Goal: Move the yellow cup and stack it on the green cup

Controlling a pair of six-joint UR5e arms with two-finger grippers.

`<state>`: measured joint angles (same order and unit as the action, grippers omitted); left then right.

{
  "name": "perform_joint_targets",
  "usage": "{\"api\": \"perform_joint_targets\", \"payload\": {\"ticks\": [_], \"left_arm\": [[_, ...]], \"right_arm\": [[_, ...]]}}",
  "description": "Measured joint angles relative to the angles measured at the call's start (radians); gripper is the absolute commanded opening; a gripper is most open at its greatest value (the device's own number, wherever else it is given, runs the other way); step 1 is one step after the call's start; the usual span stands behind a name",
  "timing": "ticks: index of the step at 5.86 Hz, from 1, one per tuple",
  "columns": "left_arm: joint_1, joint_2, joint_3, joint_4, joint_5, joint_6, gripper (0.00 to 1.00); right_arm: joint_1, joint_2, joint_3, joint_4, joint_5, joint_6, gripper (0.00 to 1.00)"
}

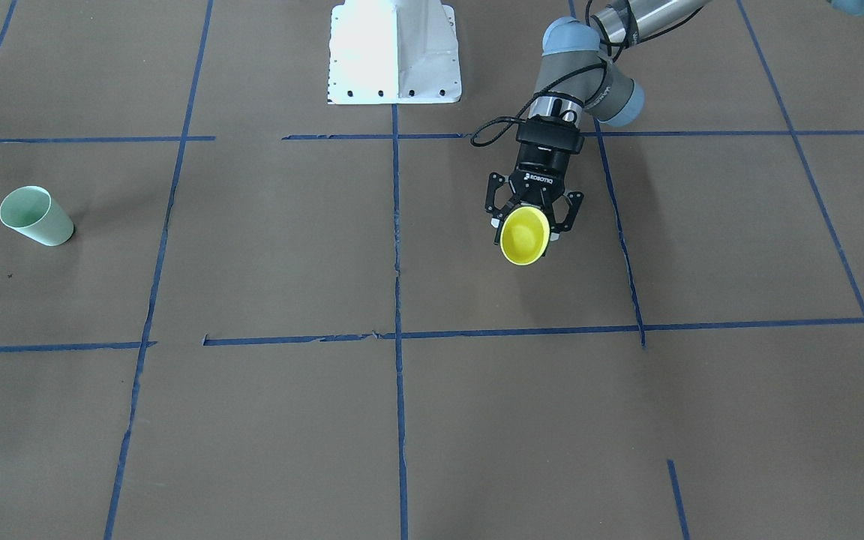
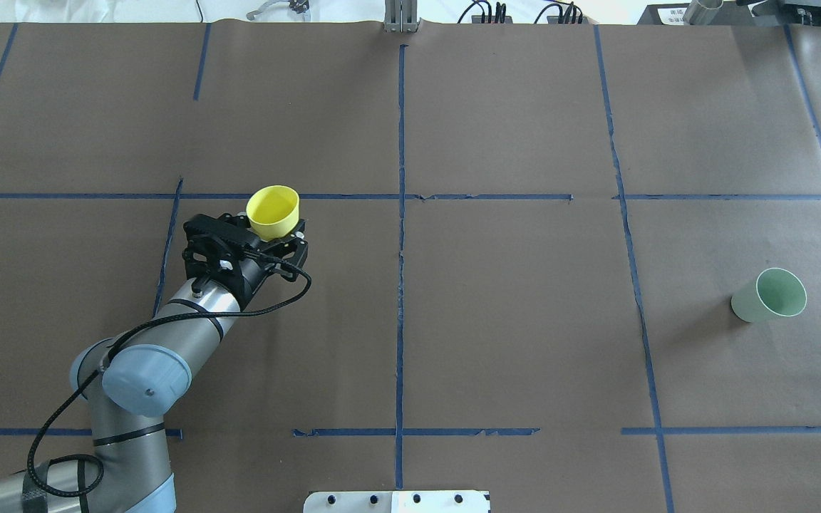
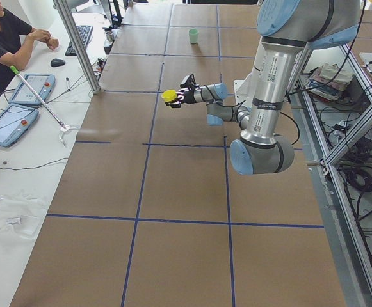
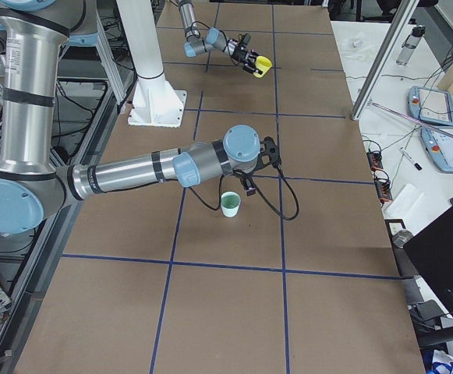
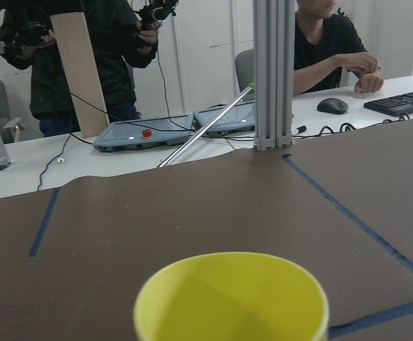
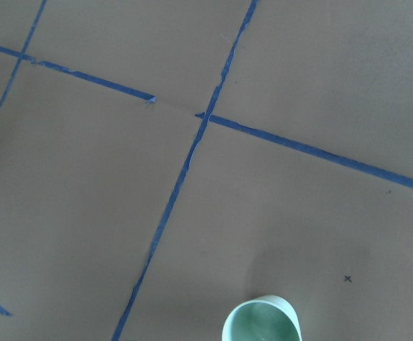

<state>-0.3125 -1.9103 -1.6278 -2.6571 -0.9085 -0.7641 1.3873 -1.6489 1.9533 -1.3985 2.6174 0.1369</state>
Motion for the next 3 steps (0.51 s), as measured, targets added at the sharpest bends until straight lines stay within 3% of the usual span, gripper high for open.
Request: {"api": "perform_joint_targets", "payload": {"ticks": [3], "left_arm": [[0.024, -0.11, -0.002, -0.111, -0.167, 0.076, 0.0]], "right_arm": [[-0.186, 0.145, -0.016, -0.01, -0.191, 0.186, 1.0]]}}
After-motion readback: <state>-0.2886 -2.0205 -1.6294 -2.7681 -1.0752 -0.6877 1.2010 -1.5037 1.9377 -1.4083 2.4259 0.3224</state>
